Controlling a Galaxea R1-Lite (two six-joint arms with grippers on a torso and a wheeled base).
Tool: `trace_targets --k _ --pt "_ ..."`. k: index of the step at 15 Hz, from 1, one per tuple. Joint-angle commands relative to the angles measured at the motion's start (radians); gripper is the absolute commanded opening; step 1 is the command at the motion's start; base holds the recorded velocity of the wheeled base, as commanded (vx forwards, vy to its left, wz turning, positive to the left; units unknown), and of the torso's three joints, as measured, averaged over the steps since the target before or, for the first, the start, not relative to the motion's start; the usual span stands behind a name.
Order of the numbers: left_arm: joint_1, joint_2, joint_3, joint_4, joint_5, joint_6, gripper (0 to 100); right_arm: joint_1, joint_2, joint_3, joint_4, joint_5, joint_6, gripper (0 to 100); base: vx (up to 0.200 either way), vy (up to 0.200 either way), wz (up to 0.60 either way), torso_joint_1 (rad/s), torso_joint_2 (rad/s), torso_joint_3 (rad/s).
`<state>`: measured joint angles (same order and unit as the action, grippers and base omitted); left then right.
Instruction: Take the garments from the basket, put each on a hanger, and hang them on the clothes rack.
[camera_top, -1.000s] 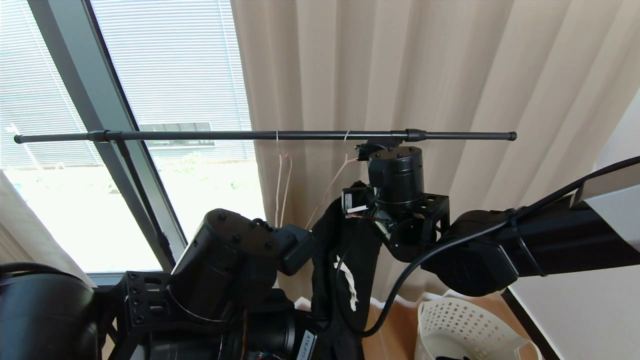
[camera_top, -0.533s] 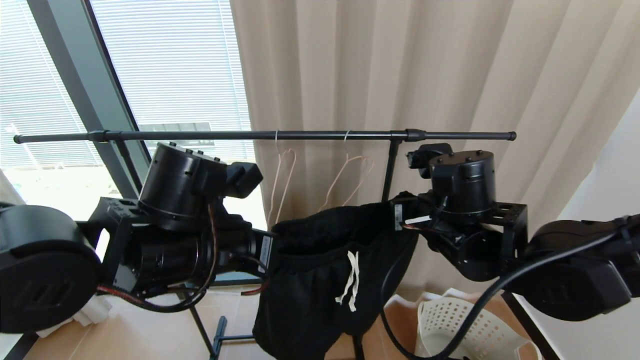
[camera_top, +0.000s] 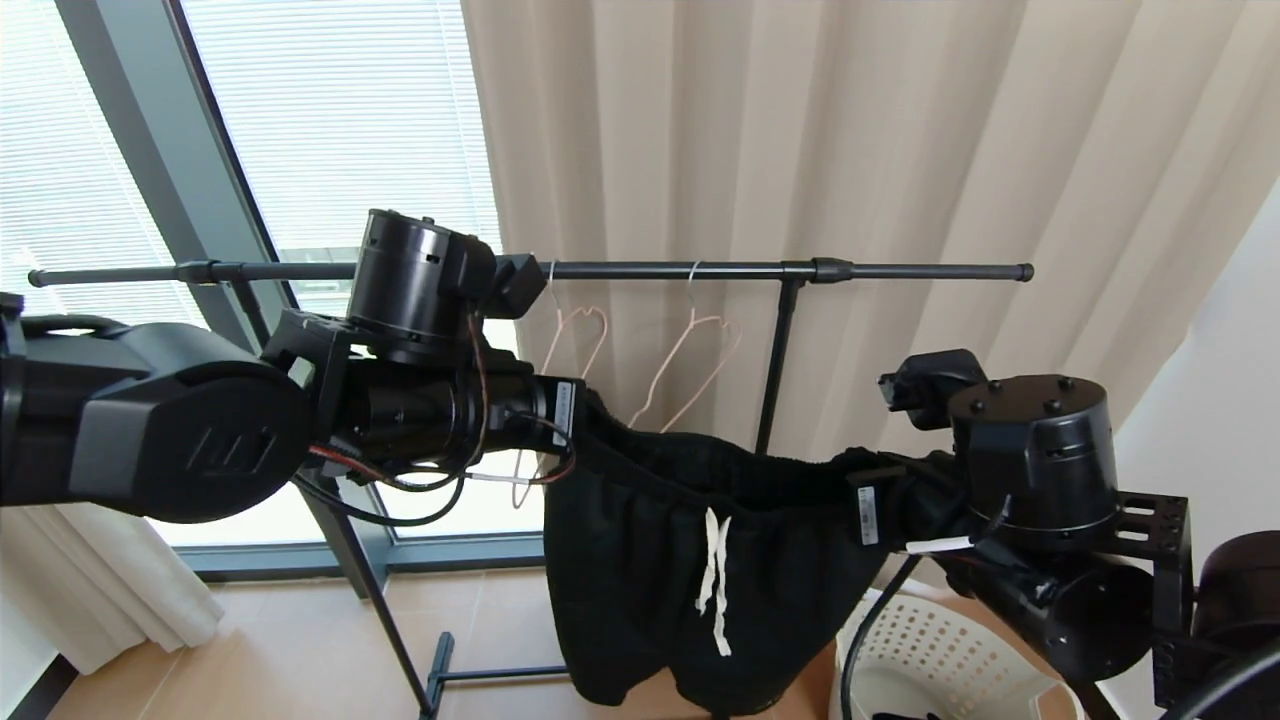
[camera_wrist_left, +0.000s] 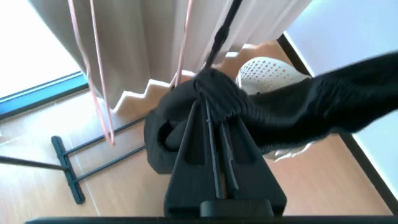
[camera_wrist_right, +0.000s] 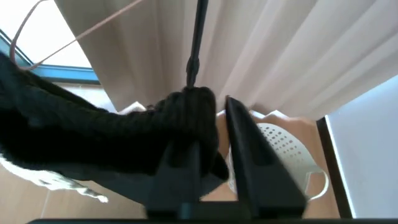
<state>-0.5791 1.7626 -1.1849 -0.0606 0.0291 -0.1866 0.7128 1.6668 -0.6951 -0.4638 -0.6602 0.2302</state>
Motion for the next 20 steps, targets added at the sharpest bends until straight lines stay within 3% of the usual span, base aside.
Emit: trace_targets --k 1,3,5,6,7,8,11,14,16,20 --pt "-0.027 0.041 -0.098 0.004 0.003 -0.001 0 0.016 -0.015 0.055 -0.004 0.007 0.000 100 0.000 0.000 0.00 0.000 0.00 0.000" --pt "-0.054 0.051 -0.160 0.005 0.003 -0.001 0 0.034 -0.015 0.124 -0.010 0.047 -0.049 100 0.000 0.000 0.00 0.000 0.00 0.000" --pt "-0.061 0.063 -0.170 0.004 0.014 -0.002 0 0.054 -0.027 0.167 -0.029 0.156 -0.068 100 0.000 0.000 0.00 0.000 0.00 0.000" --pt "-0.062 0.061 -0.170 0.004 0.025 -0.002 0 0.056 -0.029 0.170 -0.027 0.226 -0.103 100 0.000 0.000 0.00 0.000 0.00 0.000" --pt "-0.062 0.061 -0.171 0.004 0.025 -0.002 0 0.056 -0.027 0.170 -0.030 0.240 -0.115 100 0.000 0.000 0.00 0.000 0.00 0.000" --pt "-0.061 0.060 -0.179 0.004 0.026 -0.001 0 0.056 -0.022 0.174 -0.033 0.326 -0.155 100 0.000 0.000 0.00 0.000 0.00 0.000" --pt "-0.064 0.055 -0.205 0.004 0.071 -0.002 0 0.054 -0.015 0.195 -0.035 0.406 -0.230 100 0.000 0.000 0.00 0.000 0.00 0.000" --pt "-0.059 0.051 -0.183 0.002 0.072 -0.002 0 0.047 -0.027 0.244 -0.180 0.519 -0.255 100 0.000 0.000 0.00 0.000 0.00 0.000" --pt "-0.064 0.046 -0.170 0.001 0.072 -0.001 0 0.047 -0.018 0.250 -0.280 0.536 -0.259 100 0.000 0.000 0.00 0.000 0.00 0.000" --pt "-0.080 0.018 -0.133 -0.001 0.067 0.009 0 0.047 0.108 0.092 -0.294 0.536 -0.259 100 0.000 0.000 0.00 0.000 0.00 0.000"
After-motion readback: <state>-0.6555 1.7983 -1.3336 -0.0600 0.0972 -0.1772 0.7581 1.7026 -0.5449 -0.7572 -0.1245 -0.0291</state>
